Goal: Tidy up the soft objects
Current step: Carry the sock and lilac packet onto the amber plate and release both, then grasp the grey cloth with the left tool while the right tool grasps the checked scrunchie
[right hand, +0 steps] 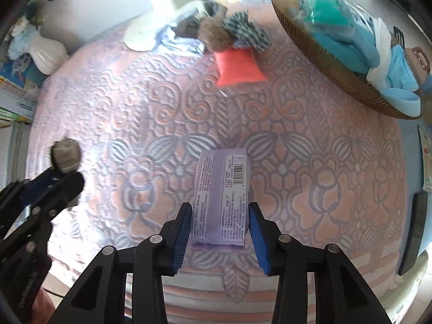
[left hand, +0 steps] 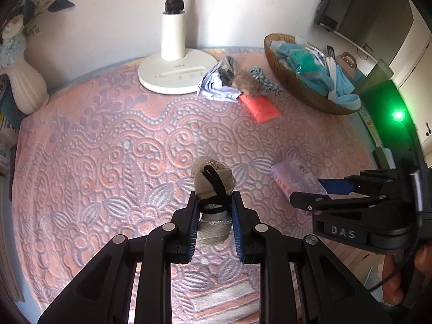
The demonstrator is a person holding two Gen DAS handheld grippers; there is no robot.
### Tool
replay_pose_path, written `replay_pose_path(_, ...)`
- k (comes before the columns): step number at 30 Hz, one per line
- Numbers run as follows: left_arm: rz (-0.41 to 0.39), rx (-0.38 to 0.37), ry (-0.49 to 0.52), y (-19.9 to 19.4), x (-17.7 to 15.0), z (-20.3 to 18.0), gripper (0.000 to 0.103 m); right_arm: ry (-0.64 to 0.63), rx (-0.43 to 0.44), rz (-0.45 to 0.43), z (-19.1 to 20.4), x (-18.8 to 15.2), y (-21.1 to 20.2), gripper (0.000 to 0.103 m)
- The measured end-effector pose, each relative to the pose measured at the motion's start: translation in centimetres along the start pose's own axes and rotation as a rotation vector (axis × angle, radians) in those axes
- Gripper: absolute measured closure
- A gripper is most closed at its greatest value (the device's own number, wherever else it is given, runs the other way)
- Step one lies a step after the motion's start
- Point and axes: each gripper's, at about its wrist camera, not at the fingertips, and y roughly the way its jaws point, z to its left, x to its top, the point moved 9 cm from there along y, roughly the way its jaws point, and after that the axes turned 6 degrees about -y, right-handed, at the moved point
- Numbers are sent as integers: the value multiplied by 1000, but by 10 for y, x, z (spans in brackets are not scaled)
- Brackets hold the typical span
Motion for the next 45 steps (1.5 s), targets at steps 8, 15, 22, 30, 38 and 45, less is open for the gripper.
replay_pose_path(8,-55,-4,-12,-19,17,3,84,68,115,-123,-24,-4,-60,62)
replay_pose_path(15,-67,-21,-63,-27,34,-4,84,90,140,-163,-57,10,-87,62)
replay_pose_path(22,-91,-55,-83,-26,70,-46,84,100,145,-242,-99,48,-119,62)
replay_pose_path(30,-145,-137,-15,-12,154,-139,83,159,54,-421,-200,106,-178,62)
replay_pose_path(38,-134,-169,32,23,206,-206,54,141,10,-455,-243,150,-183,43)
replay_pose_path(45,-50,-153,-76,51,184,-187,46,171,36,-383,-274,128,-156,43)
